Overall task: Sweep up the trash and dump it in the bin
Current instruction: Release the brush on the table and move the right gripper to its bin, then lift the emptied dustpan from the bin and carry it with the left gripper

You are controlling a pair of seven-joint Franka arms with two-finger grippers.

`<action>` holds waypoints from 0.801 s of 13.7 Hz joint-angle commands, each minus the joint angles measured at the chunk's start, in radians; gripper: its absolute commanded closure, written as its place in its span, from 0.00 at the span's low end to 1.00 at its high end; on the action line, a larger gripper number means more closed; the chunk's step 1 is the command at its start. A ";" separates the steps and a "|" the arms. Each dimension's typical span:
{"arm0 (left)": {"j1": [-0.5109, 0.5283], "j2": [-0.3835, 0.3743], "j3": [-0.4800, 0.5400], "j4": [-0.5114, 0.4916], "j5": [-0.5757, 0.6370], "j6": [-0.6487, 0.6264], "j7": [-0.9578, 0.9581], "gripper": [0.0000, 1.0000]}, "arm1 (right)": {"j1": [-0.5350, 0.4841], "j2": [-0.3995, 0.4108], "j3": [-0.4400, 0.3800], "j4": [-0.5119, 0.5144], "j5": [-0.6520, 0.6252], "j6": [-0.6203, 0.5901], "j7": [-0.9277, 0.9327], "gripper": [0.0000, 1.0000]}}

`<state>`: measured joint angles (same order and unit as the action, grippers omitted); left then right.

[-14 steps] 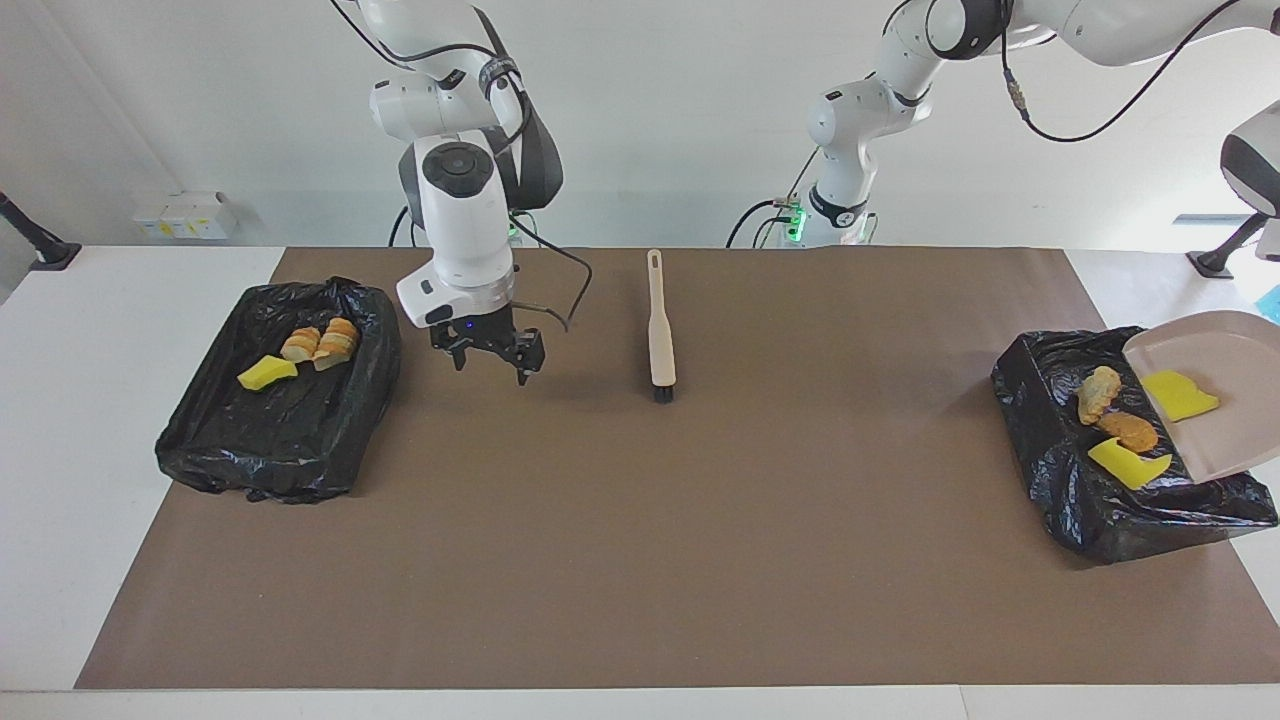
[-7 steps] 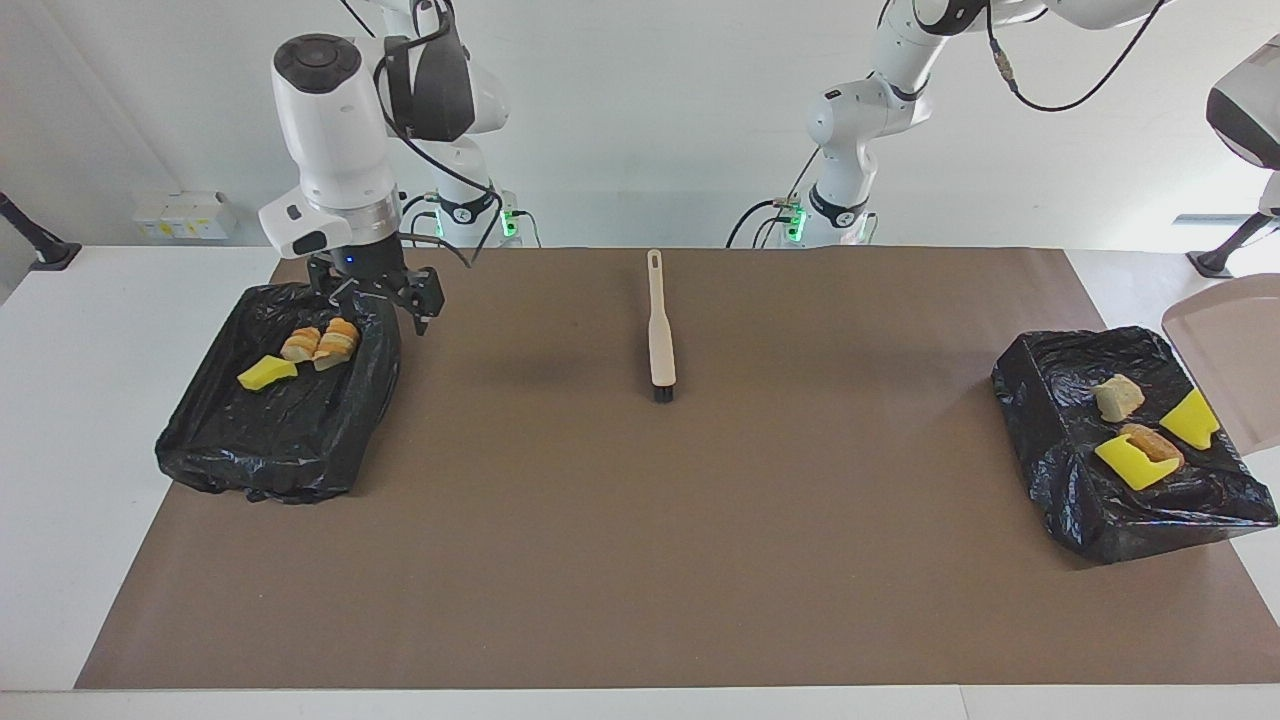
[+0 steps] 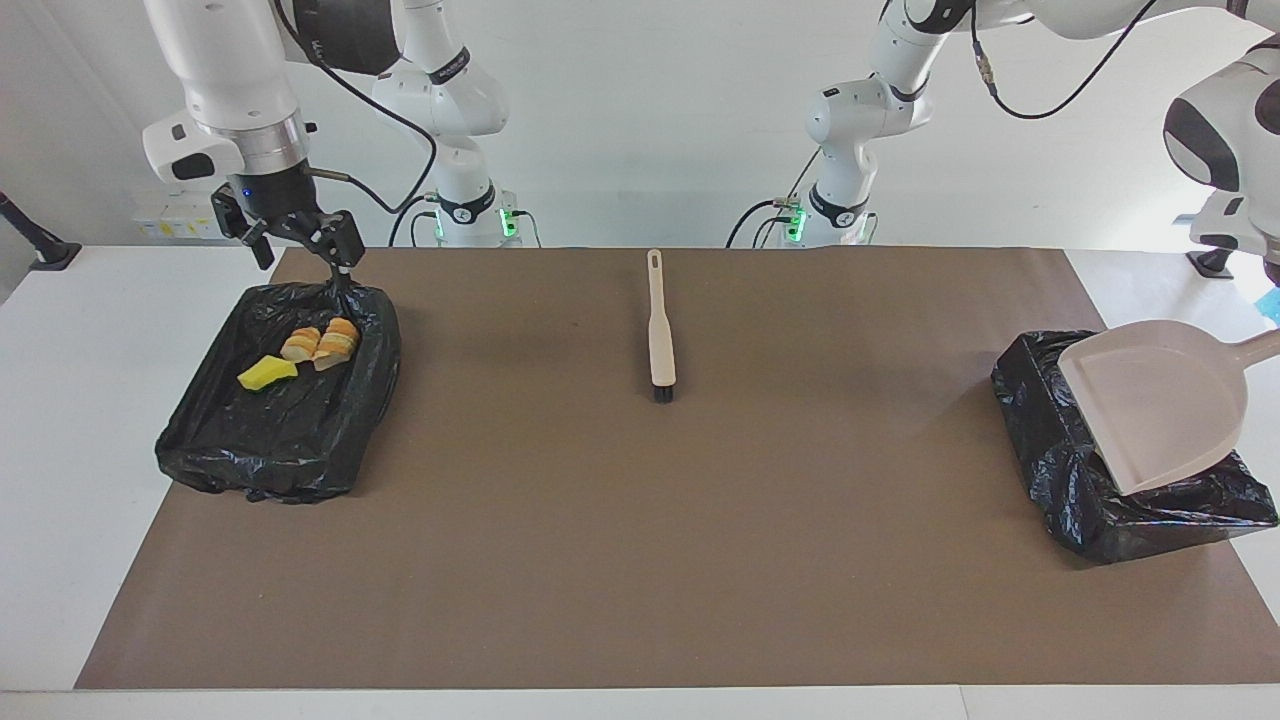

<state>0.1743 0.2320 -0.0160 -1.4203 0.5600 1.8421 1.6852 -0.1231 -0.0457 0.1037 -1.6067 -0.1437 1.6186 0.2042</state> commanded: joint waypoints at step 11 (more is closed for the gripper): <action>-0.275 -0.059 0.007 -0.291 -0.458 -0.044 -1.099 1.00 | -0.073 -0.020 -0.081 -0.002 0.116 -0.022 -0.138 0.00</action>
<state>-0.0369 0.2071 -0.0235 -1.6497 0.1488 1.7911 0.7839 -0.1901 -0.0486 0.0211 -1.5962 -0.0383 1.6021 0.0896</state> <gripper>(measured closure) 0.678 0.000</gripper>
